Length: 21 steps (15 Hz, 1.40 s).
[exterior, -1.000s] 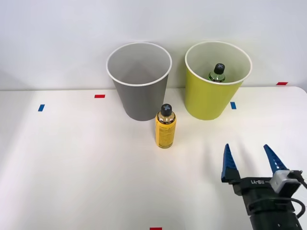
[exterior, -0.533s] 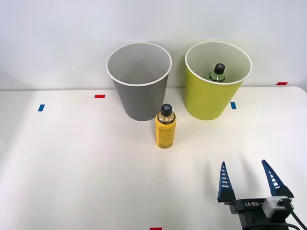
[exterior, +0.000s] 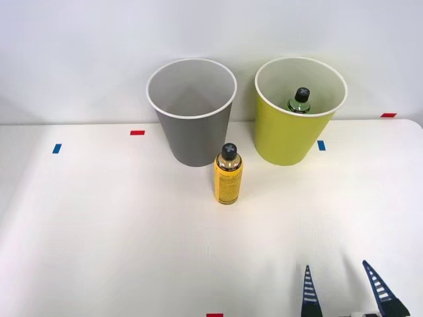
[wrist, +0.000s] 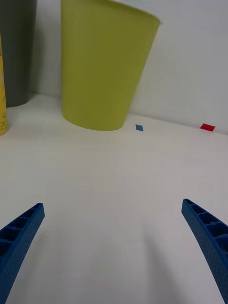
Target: Put cans in the gray bin, plastic bottles in the light green bin
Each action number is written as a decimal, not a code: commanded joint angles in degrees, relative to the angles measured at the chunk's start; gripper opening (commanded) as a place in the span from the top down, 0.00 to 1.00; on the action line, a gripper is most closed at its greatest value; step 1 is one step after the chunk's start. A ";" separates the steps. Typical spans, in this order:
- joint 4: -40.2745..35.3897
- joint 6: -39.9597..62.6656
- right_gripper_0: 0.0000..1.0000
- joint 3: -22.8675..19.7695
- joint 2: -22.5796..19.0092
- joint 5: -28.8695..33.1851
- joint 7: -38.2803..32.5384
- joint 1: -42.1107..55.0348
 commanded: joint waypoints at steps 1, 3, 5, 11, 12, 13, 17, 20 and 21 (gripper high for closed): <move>0.73 -0.07 0.00 3.12 -4.10 -3.17 -0.69 1.62; 0.73 -1.39 0.00 4.79 -6.03 -6.33 -0.78 2.59; 0.64 -2.70 0.00 5.31 -6.21 -6.77 -1.04 3.47; -1.20 -4.29 0.00 8.12 -6.21 -7.12 -1.66 6.99; -1.20 -4.29 0.00 8.56 -6.21 -7.21 -1.40 7.07; -1.29 -4.29 0.00 8.56 -6.21 -7.12 -1.04 7.07; -1.29 -4.37 0.00 8.04 -6.65 -6.77 -0.52 7.07; -1.29 -4.37 0.00 8.04 -6.65 -6.77 -0.52 7.07; -1.29 -4.37 0.00 8.04 -6.65 -6.77 -0.52 7.07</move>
